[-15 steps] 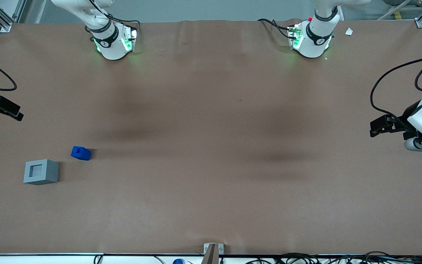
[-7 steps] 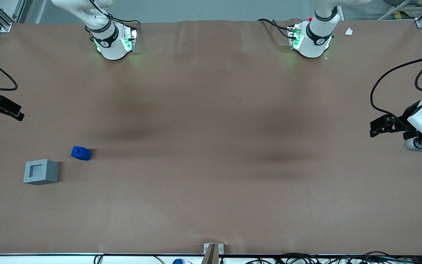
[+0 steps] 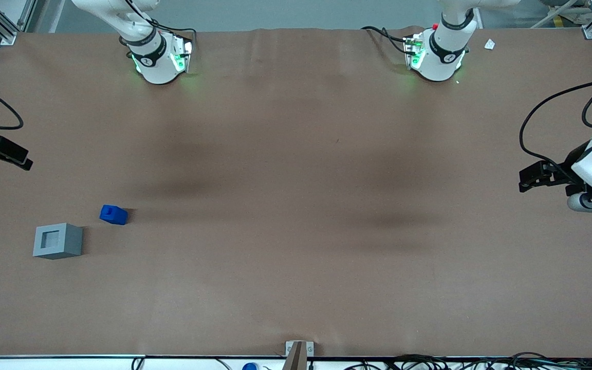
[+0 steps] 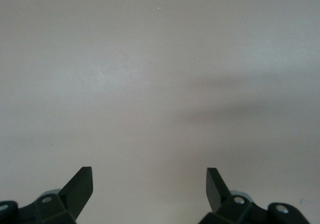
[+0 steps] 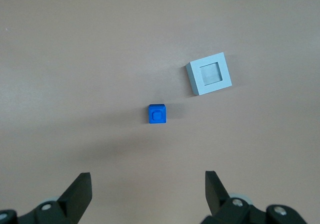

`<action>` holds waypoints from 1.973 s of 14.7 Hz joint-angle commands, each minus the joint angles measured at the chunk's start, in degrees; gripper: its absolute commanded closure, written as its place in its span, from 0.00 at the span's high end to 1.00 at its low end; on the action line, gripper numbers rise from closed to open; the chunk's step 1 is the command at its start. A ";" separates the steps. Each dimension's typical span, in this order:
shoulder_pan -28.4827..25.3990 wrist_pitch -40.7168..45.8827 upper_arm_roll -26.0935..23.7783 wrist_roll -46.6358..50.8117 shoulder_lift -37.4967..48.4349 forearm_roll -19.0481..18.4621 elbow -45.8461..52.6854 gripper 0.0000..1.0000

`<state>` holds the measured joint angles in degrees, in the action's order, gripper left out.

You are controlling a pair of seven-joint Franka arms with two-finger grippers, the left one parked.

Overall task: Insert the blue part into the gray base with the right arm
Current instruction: 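Move the open right gripper down over the blue block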

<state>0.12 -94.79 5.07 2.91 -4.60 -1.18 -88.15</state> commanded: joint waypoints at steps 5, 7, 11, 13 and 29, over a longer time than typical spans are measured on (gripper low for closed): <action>-0.03 -7.49 -0.06 -0.62 -5.50 0.13 -4.29 1.00; -0.03 -12.76 -0.06 -0.62 -7.08 0.13 -8.59 1.00; -1.43 -24.54 -0.06 -0.71 -10.07 -0.05 -17.47 1.00; -0.91 -33.66 -0.06 -0.71 -11.04 -0.05 -23.52 1.00; 1.11 -43.46 -0.33 -0.45 -19.22 2.23 -27.95 0.99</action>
<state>0.86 -137.33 5.13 2.65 -23.92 -0.71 -115.12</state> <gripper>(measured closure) 0.000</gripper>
